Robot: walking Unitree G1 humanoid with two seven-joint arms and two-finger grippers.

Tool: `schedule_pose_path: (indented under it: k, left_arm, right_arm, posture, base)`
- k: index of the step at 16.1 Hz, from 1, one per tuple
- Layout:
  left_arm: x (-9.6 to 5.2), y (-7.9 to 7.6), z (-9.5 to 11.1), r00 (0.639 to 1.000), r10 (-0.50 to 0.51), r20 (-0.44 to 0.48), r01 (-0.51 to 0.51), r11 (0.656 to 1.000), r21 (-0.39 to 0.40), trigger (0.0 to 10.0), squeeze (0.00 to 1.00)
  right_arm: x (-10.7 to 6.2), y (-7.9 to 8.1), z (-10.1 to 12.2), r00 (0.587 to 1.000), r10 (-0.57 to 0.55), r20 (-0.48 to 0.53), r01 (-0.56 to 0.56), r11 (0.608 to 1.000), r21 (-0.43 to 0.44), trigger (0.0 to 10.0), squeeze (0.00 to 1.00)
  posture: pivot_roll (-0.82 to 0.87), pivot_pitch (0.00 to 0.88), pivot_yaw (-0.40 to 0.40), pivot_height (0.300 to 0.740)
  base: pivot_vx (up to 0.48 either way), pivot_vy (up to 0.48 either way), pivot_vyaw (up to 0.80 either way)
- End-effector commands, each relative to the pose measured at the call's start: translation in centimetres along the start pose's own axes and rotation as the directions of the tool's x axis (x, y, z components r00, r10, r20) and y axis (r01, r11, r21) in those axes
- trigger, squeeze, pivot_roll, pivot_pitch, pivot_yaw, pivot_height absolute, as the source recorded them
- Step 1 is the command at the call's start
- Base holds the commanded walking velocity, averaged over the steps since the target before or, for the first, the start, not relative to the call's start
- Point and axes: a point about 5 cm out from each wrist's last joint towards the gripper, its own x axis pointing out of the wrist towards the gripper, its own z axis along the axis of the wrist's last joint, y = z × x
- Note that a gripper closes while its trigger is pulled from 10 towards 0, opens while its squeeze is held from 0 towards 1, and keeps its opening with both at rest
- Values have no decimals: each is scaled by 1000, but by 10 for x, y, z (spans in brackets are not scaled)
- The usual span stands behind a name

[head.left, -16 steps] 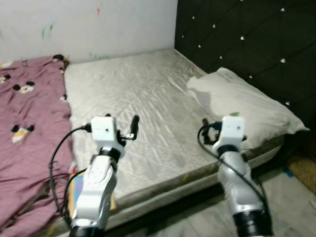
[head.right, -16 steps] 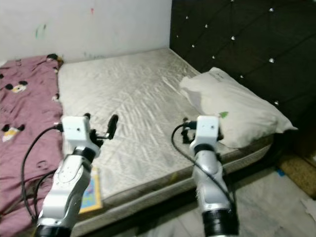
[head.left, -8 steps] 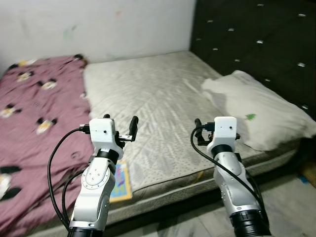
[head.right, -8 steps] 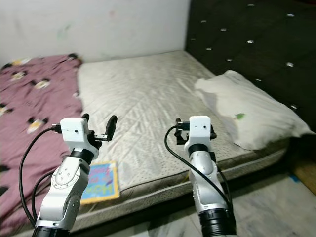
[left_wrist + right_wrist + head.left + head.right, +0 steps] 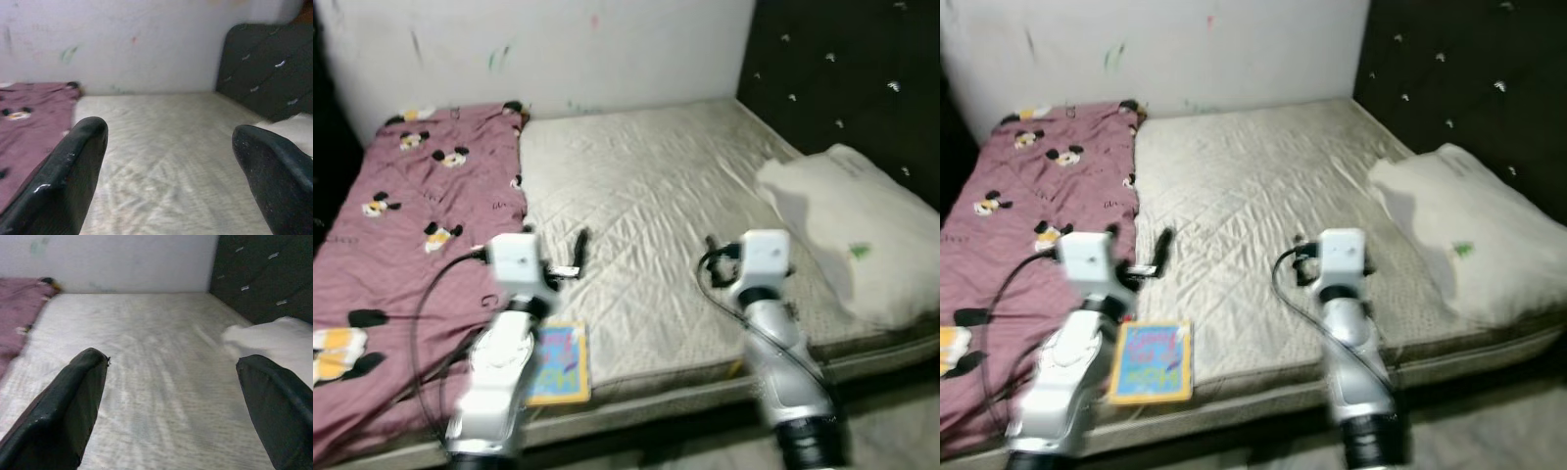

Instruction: Clean up the room

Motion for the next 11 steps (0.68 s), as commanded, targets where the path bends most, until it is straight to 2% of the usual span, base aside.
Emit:
schedule_pose_path:
  k: [1, 4, 7, 9, 11]
  left_arm:
    - [2, -7, 3, 1000, -21, 10, 21, 1000, -12, 10000, 0]
    - [0, -3, 2, 1000, -1, 1, 1, 1000, -5, 10000, 0]
    - [-3, 8, 0, 998, 67, -17, -66, 997, 31, 10000, 0]
    - [-5, 14, 0, 993, 113, -30, -112, 993, 28, 10000, 0]
    - [-8, 18, -2, 991, 119, -61, -118, 993, 13, 10000, 0]
  right_arm:
    - [0, -8, 0, 1000, -14, -3, 14, 1000, -7, 10000, 0]
    - [-3, -11, 7, 1000, -7, 15, 7, 1000, -3, 10000, 0]
    - [-8, -21, 6, 1000, -9, 18, 9, 1000, -5, 10000, 0]
    - [-11, -27, 5, 1000, -9, 20, 9, 1000, -25, 10000, 0]
    - [-15, -31, 6, 1000, -12, 26, 13, 999, -38, 10000, 0]
  posture:
    - [23, 0, 42, 740]
    - [18, 0, 43, 740]
    - [18, 0, 39, 740]
    - [13, 0, 37, 740]
    - [10, 0, 39, 740]
  base:
    - [352, 0, 0]
    - [322, 0, 0]
    - [0, 0, 0]
    - [0, 0, 0]
    - [0, 0, 0]
